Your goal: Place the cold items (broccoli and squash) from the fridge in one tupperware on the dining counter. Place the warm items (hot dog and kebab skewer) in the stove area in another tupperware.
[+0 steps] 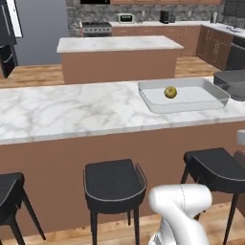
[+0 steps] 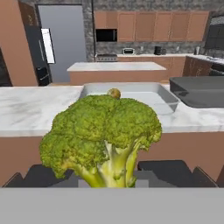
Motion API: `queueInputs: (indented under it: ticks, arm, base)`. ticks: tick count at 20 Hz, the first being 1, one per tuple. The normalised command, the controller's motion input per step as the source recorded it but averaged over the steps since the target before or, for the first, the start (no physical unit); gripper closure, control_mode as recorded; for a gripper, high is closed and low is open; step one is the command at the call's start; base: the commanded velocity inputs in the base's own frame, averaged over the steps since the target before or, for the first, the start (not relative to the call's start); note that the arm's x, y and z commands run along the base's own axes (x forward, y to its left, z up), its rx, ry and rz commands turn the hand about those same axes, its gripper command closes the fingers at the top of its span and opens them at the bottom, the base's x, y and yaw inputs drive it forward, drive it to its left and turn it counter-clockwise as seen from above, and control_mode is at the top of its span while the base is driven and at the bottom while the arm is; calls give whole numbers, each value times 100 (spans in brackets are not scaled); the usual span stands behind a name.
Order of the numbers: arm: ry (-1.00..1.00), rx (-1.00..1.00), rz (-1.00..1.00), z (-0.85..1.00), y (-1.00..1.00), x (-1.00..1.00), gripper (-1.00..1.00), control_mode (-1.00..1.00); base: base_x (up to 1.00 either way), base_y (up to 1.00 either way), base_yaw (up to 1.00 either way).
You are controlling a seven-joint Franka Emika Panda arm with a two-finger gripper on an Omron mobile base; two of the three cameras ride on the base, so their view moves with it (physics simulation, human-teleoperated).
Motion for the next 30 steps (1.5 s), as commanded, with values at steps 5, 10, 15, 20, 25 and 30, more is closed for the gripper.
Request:
queueInputs:
  ticks: [5,10,15,20,25,30]
  arm:
    - [0,0,0,0,0,0,100,100]
    - [43,-8,-17,15,16,80,100,-100]
    - [95,-29,-6,13,8,100,100,-100]
    - [88,-8,18,-5,-19,100,100,-100]
    - [77,0,43,-17,-37,100,100,-100]
    - [56,0,48,-17,-44,100,100,-100]
  base:
    - [100,3,-32]
    - [20,2,-6]
    - [0,0,0]
    - [0,0,0]
    - [0,0,0]
    - [0,0,0]
